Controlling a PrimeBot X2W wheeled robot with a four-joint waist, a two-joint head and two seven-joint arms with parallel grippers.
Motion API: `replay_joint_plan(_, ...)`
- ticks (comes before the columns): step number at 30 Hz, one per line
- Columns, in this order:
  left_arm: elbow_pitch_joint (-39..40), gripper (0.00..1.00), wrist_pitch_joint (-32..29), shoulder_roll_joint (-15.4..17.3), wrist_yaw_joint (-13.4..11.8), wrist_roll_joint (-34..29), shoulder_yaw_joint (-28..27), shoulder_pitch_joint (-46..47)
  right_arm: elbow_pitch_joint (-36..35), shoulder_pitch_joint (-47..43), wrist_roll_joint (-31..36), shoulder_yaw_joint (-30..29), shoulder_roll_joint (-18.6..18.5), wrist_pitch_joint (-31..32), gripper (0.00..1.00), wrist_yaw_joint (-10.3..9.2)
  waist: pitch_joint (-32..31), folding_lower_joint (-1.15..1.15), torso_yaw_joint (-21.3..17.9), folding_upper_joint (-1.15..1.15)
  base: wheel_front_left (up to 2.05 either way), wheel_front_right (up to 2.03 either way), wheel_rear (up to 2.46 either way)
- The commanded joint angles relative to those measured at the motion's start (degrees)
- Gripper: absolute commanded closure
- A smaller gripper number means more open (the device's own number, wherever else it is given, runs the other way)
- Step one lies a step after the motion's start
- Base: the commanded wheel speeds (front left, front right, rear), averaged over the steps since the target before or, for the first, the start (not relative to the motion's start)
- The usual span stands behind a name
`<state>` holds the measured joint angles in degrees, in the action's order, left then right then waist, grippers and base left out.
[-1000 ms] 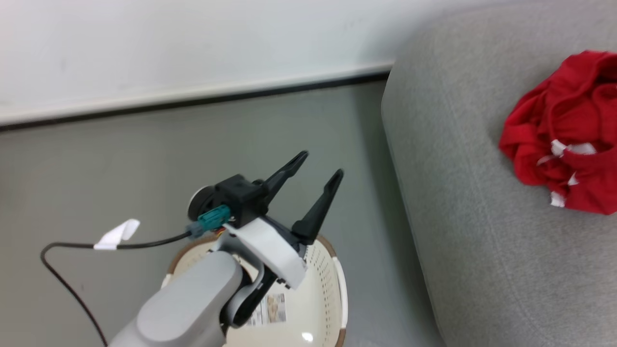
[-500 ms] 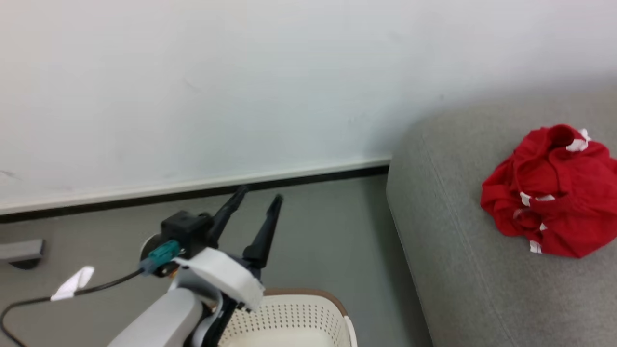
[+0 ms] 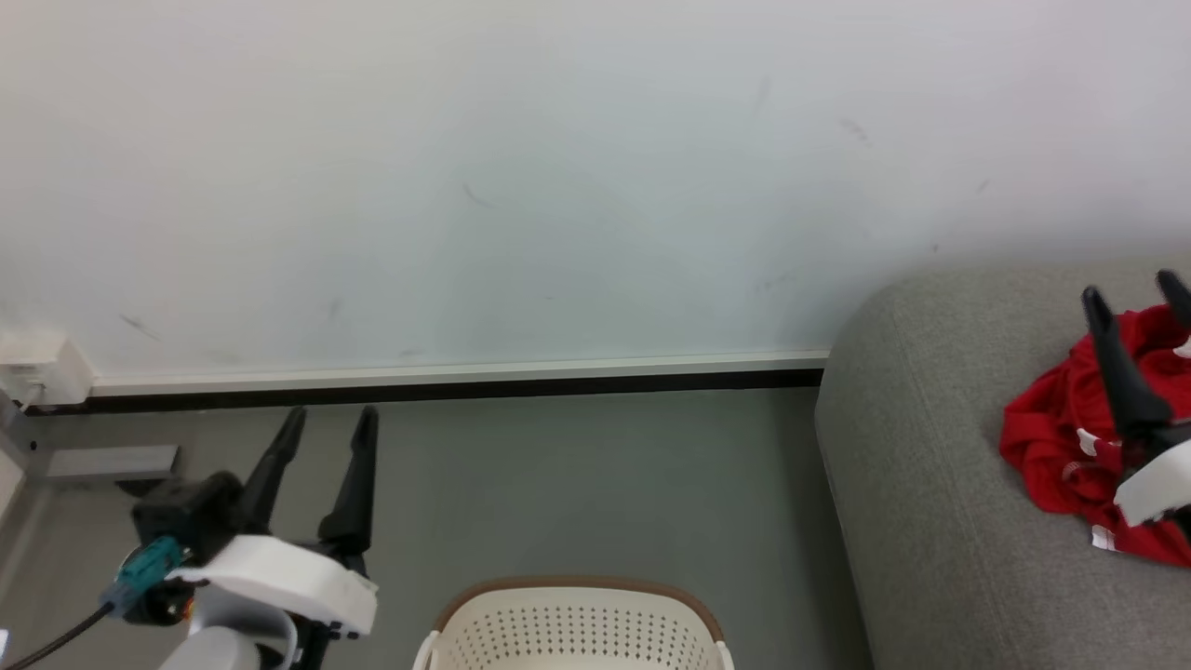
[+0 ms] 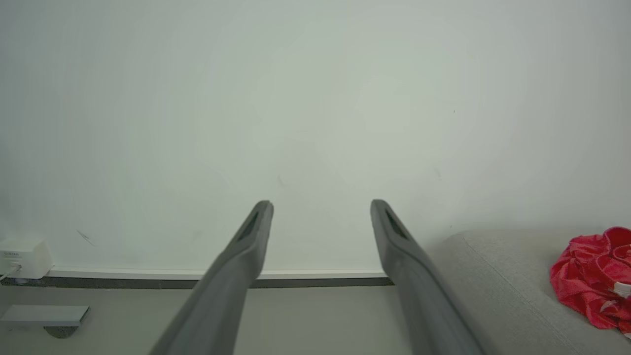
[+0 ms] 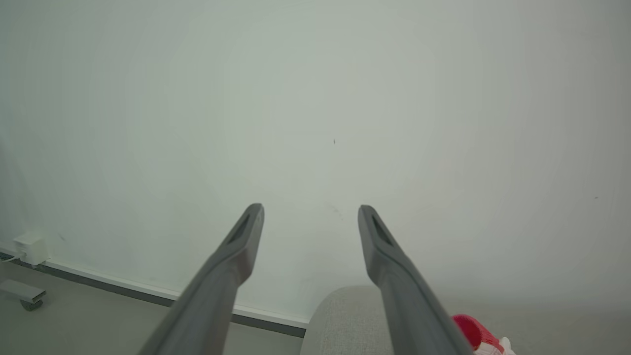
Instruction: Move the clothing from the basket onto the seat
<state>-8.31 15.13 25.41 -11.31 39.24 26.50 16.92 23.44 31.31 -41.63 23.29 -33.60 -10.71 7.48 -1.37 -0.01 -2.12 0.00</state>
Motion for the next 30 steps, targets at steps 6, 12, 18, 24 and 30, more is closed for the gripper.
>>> replay_joint_plan(6, 1.3, 0.0, 0.0, -0.8, -0.3, -5.5, -7.1, -7.7, -5.6, -12.0, 8.9, -7.8, 8.8, -2.8, 0.0, 0.03, -0.5, 0.01, 2.5, 0.0, 0.0, 0.0, 0.0)
replay_joint_plan(12, 1.6, 0.0, 0.0, -3.1, 0.3, -8.8, -12.1, -11.4, -8.6, -20.0, 13.3, -12.2, 14.9, -3.6, 0.0, 0.03, -0.4, 0.01, 3.4, 0.0, 0.0, 0.0, 0.0)
replay_joint_plan(18, 1.6, 0.0, 0.0, -7.0, 1.9, -12.9, -17.8, -15.5, -10.1, -25.6, 16.7, -13.1, 20.0, -4.4, 0.0, 0.03, -0.7, 0.01, 3.2, 0.0, 0.0, 0.0, 0.0)
replay_joint_plan(24, 1.2, 0.0, 0.0, -10.7, 4.7, -17.3, -22.1, -18.1, -11.6, -27.7, 18.8, -14.4, 22.2, -4.5, 0.0, 0.03, -0.9, 0.01, 2.7, 0.0, 0.0, 0.0, 0.0)
replay_joint_plan(30, -0.3, 0.0, 0.0, -13.7, 7.7, -21.0, -24.8, -19.0, -11.8, -29.0, 20.5, -15.4, 23.9, -4.5, 0.0, 0.03, -1.2, 0.01, 2.5, 0.0, 0.0, 0.0, 0.0)
